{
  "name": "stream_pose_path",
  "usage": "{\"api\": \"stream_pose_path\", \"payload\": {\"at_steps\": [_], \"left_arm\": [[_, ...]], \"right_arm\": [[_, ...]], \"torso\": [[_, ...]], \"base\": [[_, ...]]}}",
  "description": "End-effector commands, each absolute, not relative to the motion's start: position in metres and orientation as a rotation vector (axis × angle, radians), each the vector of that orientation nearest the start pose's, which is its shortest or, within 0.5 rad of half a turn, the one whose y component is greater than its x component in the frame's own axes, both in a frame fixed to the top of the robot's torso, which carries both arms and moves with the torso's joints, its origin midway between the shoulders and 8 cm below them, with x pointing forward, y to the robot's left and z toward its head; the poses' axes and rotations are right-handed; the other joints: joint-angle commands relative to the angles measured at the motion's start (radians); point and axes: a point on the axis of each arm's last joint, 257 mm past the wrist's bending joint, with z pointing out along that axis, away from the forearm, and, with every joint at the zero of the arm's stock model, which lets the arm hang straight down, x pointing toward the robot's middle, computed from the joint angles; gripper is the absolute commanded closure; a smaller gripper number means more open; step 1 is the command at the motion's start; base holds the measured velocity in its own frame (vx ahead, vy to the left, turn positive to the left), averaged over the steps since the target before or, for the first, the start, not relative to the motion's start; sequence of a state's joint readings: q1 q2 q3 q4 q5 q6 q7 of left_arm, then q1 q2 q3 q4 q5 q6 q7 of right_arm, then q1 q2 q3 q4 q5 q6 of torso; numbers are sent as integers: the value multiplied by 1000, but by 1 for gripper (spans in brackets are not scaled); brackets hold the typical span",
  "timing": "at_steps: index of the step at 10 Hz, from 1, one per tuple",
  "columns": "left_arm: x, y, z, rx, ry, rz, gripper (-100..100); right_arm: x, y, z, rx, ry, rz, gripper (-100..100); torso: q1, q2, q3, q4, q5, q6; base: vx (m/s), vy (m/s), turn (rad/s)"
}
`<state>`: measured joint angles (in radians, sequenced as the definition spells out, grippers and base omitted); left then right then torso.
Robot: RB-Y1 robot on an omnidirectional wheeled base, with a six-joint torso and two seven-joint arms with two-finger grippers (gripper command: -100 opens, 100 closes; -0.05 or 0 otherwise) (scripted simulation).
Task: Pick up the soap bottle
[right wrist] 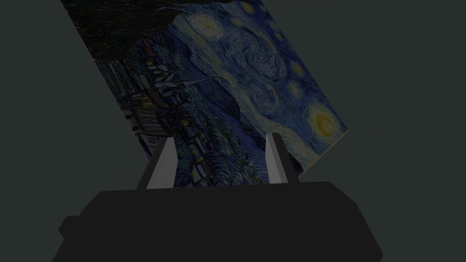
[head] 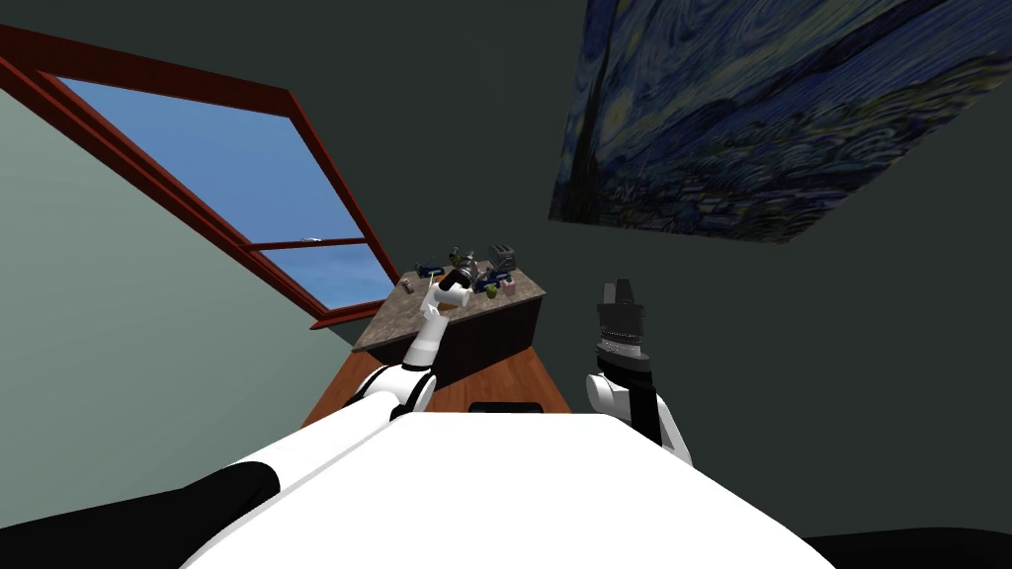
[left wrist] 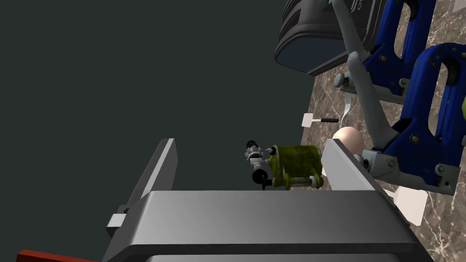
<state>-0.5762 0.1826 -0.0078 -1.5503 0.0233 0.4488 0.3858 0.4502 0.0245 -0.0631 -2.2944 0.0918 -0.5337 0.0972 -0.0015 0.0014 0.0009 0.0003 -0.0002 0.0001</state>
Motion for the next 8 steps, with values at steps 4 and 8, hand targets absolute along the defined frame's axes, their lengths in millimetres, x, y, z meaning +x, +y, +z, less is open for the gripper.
{"api": "stream_pose_path", "payload": {"at_steps": [4,8], "left_arm": [[690,163,-24,-1351,1238,-1402,-100],[706,155,-26,-1428,1292,-1337,-100]], "right_arm": [[336,-283,53,504,599,1125,0],[336,-283,53,504,599,1125,0]], "torso": [[-1,-1,0,0,0,0],[-1,-2,-1,0,0,0]], "base": [[-16,-13,31],[1,-17,22]]}}
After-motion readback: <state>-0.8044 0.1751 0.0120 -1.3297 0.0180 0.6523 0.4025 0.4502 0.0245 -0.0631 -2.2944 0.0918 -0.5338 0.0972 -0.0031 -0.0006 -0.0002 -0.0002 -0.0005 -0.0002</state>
